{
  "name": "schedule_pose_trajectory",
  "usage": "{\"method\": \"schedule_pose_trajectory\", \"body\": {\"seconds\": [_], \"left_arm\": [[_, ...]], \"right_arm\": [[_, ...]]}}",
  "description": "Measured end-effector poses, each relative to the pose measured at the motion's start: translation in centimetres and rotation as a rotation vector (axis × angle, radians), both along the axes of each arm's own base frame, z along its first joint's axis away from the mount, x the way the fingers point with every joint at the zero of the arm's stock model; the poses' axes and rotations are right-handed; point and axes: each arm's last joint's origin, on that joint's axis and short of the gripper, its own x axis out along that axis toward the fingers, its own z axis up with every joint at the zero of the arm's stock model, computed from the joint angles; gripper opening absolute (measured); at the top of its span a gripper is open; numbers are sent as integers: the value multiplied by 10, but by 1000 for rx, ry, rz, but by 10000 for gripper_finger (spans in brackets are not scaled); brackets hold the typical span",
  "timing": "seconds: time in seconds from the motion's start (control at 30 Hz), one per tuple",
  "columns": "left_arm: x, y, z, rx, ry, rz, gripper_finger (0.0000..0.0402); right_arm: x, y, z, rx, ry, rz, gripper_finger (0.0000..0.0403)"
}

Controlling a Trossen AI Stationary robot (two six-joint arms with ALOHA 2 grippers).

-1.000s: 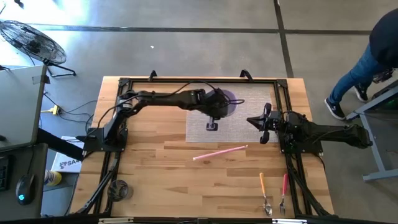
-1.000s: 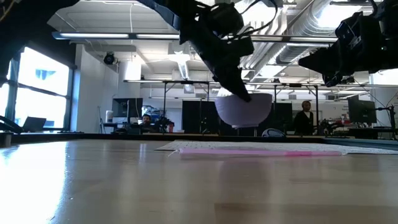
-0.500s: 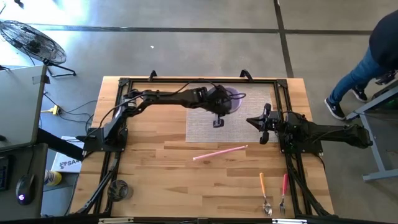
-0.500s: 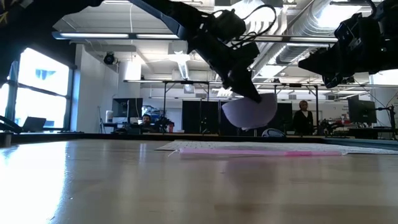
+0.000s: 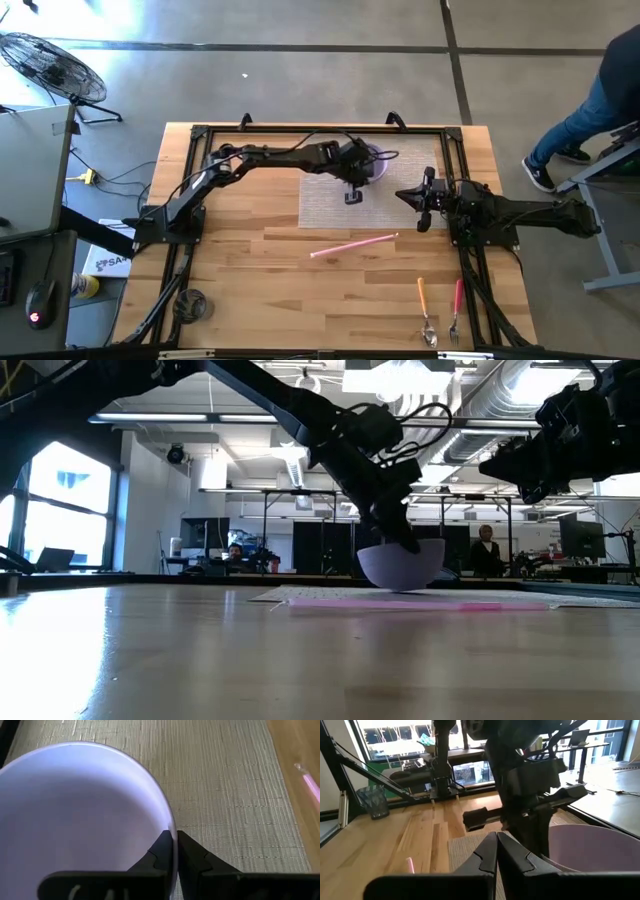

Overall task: Pick & Place Utensil
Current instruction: Put the violet bowl on the middle of the gray mat

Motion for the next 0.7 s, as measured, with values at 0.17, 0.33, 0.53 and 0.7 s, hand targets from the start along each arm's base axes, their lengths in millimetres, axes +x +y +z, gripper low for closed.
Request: {"method": "schedule_pose_trajectory", "body": {"seconds": [0.17,0.33,0.53,0.7], "left_arm": [[5,-8,0,22,-32,-30,8],[5,-9,1,25,-34,-28,20],[7,-8,2,33,-55,-19,41],[8,-8,3,7,-74,-8,62]], "right_arm": [[0,0,0,0,0,0,1],[0,0,0,0,1,1,2],[0,0,0,0,1,0,3],[0,0,0,0,0,0,1]]}}
